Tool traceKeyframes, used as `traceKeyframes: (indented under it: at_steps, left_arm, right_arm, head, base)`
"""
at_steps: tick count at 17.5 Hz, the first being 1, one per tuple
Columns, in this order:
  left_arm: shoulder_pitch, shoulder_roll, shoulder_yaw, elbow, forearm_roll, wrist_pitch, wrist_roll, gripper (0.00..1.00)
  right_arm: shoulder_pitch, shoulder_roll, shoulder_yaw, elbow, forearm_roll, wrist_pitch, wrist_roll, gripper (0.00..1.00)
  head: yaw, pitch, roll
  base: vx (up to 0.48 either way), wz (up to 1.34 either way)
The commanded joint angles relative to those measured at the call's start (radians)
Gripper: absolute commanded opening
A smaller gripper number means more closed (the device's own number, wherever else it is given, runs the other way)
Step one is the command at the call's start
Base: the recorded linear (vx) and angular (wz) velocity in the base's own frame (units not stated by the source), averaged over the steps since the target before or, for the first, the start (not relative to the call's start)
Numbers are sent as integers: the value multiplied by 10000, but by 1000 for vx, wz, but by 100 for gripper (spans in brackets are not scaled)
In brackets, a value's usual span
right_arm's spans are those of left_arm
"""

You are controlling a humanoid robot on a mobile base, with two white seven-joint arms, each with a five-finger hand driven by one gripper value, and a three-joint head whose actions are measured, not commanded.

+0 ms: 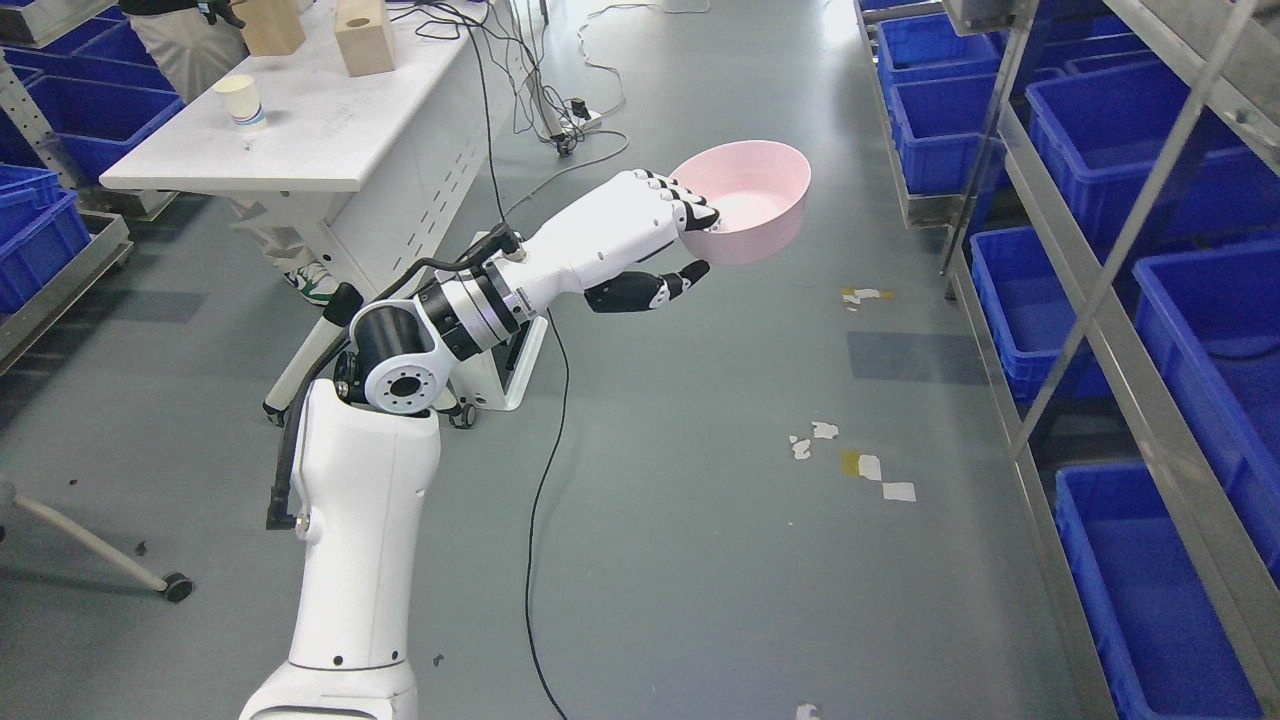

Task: Stack pink IKEA bowl on shelf middle layer
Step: 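Hold the bowl raised in the left hand while the robot turns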

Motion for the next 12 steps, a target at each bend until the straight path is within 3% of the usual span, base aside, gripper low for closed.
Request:
traceKeyframes:
  at_steps: [1, 12]
  left_arm:
    - [5, 174, -101, -39, 16, -2, 4, 1]
    - [158, 174, -101, 37, 185, -2, 65, 2]
  right_arm:
    - [154, -175, 0, -175, -3, 4, -2, 100]
    - [154, -175, 0, -175, -3, 4, -2, 100]
  head:
    - [0, 0, 0]
    - [0, 0, 0]
  base:
    - [348, 356]
    - [424, -32]
